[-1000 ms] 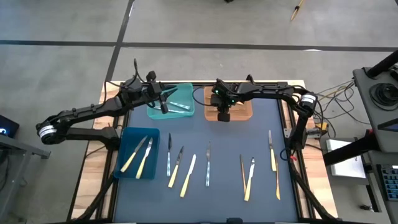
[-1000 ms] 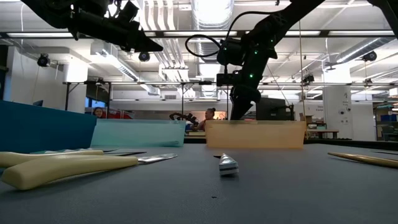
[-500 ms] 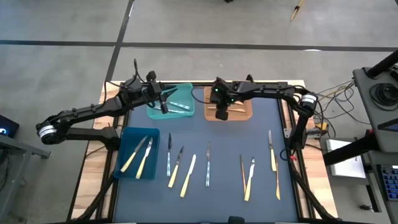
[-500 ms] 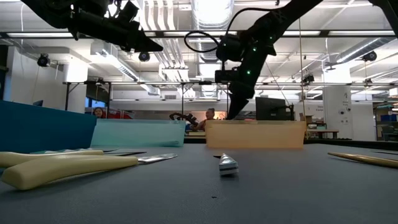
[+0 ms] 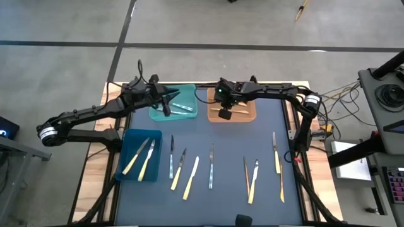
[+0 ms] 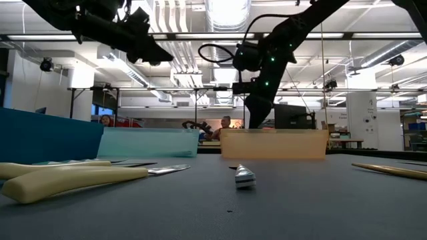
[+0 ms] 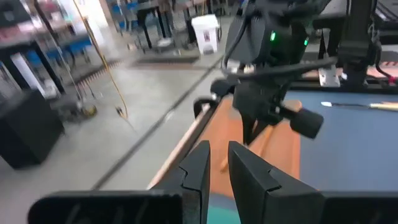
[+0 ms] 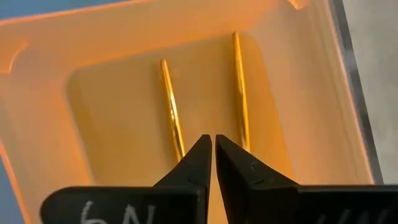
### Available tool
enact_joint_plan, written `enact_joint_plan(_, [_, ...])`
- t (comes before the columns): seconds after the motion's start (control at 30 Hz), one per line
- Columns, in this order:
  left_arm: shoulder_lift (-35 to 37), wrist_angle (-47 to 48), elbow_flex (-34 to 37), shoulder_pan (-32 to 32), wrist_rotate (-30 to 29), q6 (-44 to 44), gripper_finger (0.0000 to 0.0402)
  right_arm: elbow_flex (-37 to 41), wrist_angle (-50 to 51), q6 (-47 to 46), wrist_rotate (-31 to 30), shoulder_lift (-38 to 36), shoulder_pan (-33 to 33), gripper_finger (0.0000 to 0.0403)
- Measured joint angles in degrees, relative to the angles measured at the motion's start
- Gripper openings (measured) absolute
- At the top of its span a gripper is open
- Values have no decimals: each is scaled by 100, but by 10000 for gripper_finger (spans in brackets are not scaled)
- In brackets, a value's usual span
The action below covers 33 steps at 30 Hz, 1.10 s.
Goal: Sort silverware by color (type)
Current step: Put the light yellow knife into the blue bin
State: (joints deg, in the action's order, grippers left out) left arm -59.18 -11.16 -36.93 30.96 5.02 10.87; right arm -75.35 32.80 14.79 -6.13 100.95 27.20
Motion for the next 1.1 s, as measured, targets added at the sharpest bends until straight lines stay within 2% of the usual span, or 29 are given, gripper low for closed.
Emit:
enact_joint_plan(0.13, [-3, 294, 0, 0, 2, -340, 40, 62, -17, 9, 7, 1, 9, 10])
enact_joint_plan(0.63, [-4, 451, 0, -54, 17, -1675, 40, 70, -170, 4, 4, 160, 33, 9])
enact_joint_plan(1.1, [-4, 667, 170, -1139, 20, -2441, 40, 61, -184, -53, -6, -503, -191, 9])
